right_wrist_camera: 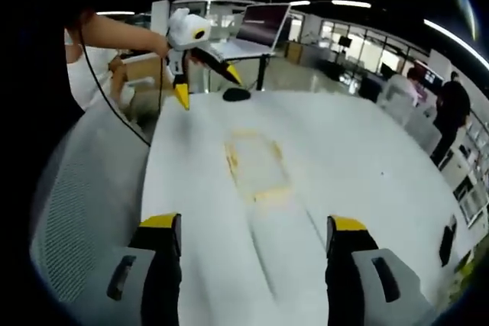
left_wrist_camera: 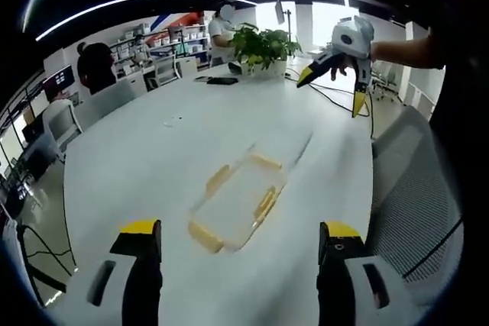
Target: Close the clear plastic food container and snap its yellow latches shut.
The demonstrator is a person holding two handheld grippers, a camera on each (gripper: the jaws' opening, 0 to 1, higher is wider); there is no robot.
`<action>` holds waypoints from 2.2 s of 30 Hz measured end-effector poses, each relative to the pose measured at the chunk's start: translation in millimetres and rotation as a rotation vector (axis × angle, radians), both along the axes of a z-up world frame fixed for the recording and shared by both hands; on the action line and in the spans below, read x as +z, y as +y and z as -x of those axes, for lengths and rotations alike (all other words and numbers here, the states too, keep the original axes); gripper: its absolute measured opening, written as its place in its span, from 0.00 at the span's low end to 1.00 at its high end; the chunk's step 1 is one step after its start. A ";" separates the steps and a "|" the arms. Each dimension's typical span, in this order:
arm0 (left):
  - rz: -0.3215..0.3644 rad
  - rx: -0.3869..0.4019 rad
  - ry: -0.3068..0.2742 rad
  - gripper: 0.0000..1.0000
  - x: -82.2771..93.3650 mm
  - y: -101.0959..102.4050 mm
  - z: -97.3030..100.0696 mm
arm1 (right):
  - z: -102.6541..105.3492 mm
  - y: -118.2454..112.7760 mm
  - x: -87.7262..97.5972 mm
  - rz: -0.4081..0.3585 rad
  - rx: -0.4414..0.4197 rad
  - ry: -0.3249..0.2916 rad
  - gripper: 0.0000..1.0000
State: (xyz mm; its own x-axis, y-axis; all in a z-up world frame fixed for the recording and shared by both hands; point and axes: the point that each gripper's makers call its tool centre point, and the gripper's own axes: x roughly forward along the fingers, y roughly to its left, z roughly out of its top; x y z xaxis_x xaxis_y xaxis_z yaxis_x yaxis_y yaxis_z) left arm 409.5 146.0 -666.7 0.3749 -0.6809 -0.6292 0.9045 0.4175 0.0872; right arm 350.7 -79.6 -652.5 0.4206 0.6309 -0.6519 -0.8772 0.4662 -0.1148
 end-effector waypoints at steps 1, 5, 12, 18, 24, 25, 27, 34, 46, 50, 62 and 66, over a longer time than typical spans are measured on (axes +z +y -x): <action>-0.006 -0.009 0.003 0.79 -1.3 0.1 -1.2 | -1.5 1.0 -0.3 0.009 0.006 0.002 0.73; -0.029 -0.038 0.010 0.76 -5.9 0.8 -5.7 | -7.9 5.8 0.5 0.024 0.021 0.007 0.72; -0.067 -0.088 0.017 0.70 -11.7 0.7 -12.9 | -17.7 12.3 -0.1 0.060 0.050 0.022 0.68; -0.099 -0.131 0.031 0.66 -19.3 -0.3 -22.2 | -26.7 16.2 -2.7 0.086 0.063 0.040 0.67; -0.150 -0.181 0.039 0.64 -27.9 0.2 -30.2 | -31.7 22.6 -3.9 0.090 0.067 0.074 0.66; -0.160 -0.192 0.041 0.63 -30.0 0.3 -32.0 | -32.6 23.9 -5.3 0.095 0.071 0.078 0.66; -0.176 -0.208 0.043 0.62 -33.3 0.2 -35.0 | -33.6 25.6 -8.1 0.111 0.079 0.080 0.66; -0.219 -0.258 0.053 0.59 -47.4 1.8 -46.1 | -37.8 30.1 -12.1 0.127 0.085 0.101 0.64; -0.300 -0.360 0.084 0.56 -74.1 -3.7 -58.2 | -44.7 37.1 -18.4 0.153 0.092 0.118 0.62; -0.320 -0.383 0.094 0.54 -82.8 -3.3 -62.8 | -45.1 36.2 -20.9 0.166 0.095 0.118 0.62; -0.388 -0.472 0.095 0.49 -101.2 -7.1 -68.5 | -53.7 34.1 -28.9 0.175 0.081 0.133 0.59; -0.403 -0.494 0.103 0.46 -106.0 -4.9 -69.1 | -56.0 34.5 -30.4 0.173 0.080 0.137 0.59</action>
State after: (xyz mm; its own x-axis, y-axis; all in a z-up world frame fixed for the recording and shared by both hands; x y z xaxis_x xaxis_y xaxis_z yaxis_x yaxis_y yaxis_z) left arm 478.6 141.1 -772.7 0.0018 -0.4608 -0.8875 0.9938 -0.0981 0.0530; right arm 406.7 -45.1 -682.9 0.2743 0.5324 -0.8008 -0.9234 0.3785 -0.0647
